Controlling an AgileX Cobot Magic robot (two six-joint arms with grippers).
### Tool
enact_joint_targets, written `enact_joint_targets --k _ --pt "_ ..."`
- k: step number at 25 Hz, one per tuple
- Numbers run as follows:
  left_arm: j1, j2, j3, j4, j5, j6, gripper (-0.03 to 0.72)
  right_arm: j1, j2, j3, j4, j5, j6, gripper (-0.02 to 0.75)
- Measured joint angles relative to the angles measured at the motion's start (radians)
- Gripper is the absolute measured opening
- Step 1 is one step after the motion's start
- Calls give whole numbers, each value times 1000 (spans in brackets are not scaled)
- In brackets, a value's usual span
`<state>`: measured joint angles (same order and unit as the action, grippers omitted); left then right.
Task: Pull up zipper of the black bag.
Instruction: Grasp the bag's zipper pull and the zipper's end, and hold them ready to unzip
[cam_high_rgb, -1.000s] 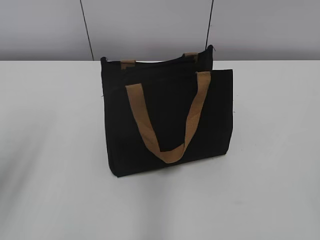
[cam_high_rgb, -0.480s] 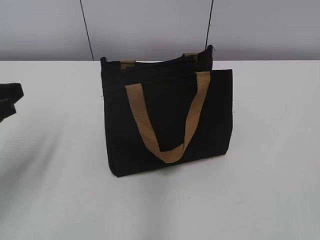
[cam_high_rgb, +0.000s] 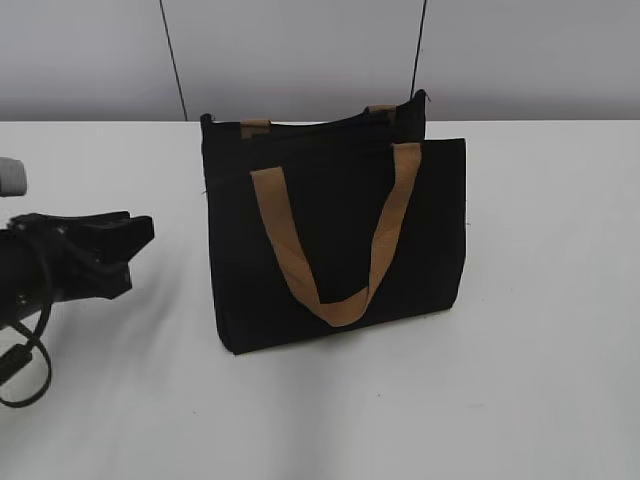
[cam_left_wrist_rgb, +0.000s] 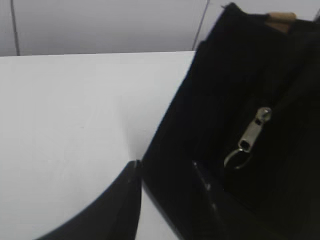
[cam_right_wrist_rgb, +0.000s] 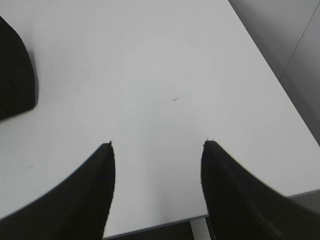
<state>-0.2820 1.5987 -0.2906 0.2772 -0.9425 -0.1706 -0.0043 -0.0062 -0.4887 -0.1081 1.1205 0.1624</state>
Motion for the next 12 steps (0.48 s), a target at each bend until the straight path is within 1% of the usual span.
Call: enact_joint_targets --k 2,5,8,10,12 --pt "0 65 0 28 -79 -1 239 0 0 0 0 0 0 432" --pt "0 147 0 35 -170 -1 239 0 0 0 0 0 0 432" --pt "0 205 -11 51 -209 -2 241 0 0 0 0 0 0 432" --pt "0 233 -36 91 -211 -2 262 0 0 0 0 0 0 432" --pt "0 258 -70 148 -207 -2 301 0 0 0 0 0 0 432"
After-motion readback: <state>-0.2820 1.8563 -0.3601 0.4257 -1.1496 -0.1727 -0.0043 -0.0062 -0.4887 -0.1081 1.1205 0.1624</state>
